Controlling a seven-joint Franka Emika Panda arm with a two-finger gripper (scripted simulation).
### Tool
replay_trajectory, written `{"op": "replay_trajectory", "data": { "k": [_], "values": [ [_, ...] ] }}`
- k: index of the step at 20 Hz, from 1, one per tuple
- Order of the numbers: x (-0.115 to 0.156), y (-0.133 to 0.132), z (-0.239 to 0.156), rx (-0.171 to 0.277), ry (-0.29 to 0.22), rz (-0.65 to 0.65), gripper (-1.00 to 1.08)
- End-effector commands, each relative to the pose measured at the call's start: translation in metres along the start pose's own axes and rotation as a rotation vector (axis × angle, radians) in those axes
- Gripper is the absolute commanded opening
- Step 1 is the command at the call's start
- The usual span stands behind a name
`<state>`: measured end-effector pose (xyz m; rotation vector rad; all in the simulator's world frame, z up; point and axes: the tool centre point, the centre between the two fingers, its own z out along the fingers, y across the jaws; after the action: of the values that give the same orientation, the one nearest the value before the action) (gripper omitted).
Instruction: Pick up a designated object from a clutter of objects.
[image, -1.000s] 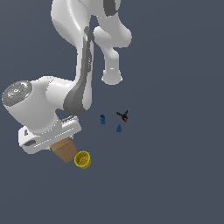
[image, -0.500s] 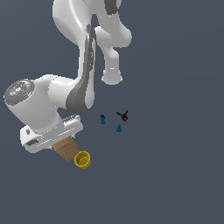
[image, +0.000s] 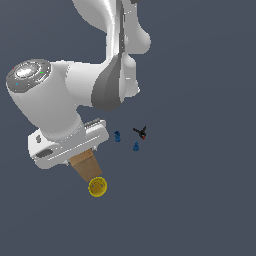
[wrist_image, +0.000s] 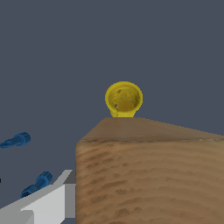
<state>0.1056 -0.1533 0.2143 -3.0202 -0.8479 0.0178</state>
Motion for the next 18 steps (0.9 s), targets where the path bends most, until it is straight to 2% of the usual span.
{"op": "replay_trajectory", "data": {
  "k": [1, 18],
  "values": [
    [0.014, -0.015, -0.030, -0.008, 0.008, -0.001, -1.00],
    [0.096, -0.116, -0.181, -0.009, 0.009, -0.001, -1.00]
  ]
}}
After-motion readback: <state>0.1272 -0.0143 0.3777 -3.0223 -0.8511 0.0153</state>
